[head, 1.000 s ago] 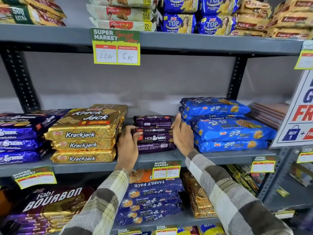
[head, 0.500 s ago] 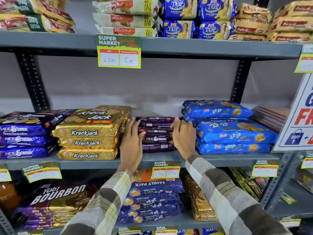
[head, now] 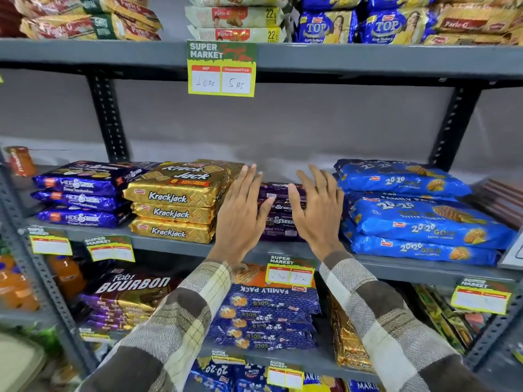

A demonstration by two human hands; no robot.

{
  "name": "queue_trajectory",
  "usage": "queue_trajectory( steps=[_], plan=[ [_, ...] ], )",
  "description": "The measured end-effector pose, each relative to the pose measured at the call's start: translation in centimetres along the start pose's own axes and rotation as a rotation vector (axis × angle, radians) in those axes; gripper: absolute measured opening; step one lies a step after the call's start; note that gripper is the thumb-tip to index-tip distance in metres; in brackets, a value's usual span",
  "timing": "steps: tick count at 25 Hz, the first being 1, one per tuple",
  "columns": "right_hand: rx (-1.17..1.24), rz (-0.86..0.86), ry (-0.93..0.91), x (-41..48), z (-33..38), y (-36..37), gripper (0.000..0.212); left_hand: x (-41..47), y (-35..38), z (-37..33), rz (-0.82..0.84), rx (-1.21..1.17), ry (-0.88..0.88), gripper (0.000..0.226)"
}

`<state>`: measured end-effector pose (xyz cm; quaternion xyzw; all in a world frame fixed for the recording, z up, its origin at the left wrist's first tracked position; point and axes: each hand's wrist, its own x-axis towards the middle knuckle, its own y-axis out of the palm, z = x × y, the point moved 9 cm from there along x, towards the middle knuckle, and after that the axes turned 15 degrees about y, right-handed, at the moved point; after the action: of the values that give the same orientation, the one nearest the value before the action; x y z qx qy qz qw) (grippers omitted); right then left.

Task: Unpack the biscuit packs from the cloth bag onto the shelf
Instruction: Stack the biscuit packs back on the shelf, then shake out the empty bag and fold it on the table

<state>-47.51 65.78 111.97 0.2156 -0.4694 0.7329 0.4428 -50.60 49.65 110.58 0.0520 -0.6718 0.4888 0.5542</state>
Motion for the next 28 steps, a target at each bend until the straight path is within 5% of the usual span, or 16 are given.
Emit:
queue_trajectory(
  steps=[7,14,28],
  plan=[
    [0.102,-0.030,-0.139,-1.6,6.9,-0.3,0.063,-1.4,-6.1,2.9,-0.035,0.223,-0.026,0.065],
    [0.281,0.049,-0.330,-8.3,23.1,1.8,0.067,-10.0,-18.7,13.7,-0.078,0.543,-0.251,0.066],
    [0.653,0.626,-0.690,-44.1,58.0,8.4,0.070,-51.4,-45.1,29.4,0.199,0.858,-0.903,0.065]
  ],
)
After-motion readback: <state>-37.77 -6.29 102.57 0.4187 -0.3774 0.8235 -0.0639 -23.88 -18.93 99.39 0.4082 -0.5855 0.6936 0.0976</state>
